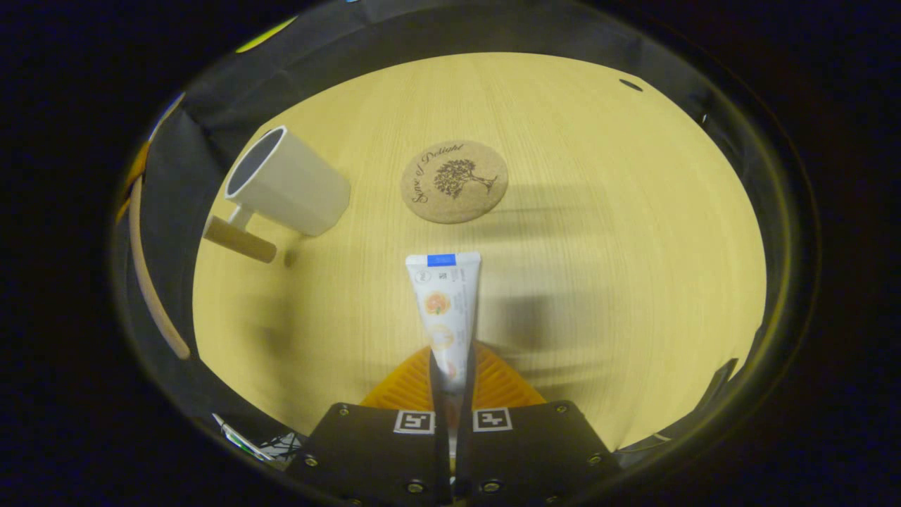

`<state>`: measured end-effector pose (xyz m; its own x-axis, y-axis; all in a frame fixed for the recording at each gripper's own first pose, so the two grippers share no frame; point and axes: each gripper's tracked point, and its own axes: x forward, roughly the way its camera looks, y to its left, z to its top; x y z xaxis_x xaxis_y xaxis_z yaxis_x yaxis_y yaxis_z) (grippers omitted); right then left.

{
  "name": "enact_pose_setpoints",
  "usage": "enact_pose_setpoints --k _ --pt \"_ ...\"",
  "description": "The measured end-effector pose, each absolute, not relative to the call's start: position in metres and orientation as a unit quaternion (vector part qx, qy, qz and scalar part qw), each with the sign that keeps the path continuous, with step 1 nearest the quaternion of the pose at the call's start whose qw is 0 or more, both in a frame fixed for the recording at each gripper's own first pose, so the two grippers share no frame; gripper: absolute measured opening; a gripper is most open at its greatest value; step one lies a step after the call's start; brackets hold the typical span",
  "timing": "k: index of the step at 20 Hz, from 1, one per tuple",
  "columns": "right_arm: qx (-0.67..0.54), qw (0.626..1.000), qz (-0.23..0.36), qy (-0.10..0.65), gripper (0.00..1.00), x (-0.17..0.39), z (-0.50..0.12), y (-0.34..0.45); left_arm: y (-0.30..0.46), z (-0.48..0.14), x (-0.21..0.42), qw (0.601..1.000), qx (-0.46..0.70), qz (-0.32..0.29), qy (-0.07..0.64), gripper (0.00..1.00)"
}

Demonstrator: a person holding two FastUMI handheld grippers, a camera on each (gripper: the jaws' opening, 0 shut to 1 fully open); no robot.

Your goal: Put the toothbrush and toothpaste on the desktop into the cup, then pick up the cup and place it on the coaster on the desktop.

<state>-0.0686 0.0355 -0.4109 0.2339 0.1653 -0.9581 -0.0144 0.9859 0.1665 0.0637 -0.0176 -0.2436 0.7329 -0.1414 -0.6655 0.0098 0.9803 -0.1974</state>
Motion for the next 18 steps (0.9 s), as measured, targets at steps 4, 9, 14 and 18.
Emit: enact_pose_setpoints --k 4,9,14,18 --pt "0.06 0.784 0.06 0.615 0.05 -0.068 -0.411 0.035 -0.015 -0.231 0.105 0.936 -0.094 -0.049 0.336 0.07" --pt "0.058 0.785 0.065 0.614 0.06 -0.068 -0.41 0.035 -0.015 -0.241 0.154 0.944 -0.095 -0.061 0.31 0.07" --pt "0.055 0.786 0.07 0.612 0.06 -0.068 -0.412 0.035 -0.017 -0.258 0.186 0.951 -0.102 -0.069 0.285 0.07" --pt "0.055 0.785 0.072 0.612 0.06 -0.067 -0.412 0.034 -0.022 -0.28 0.194 0.954 -0.09 -0.084 0.272 0.07"
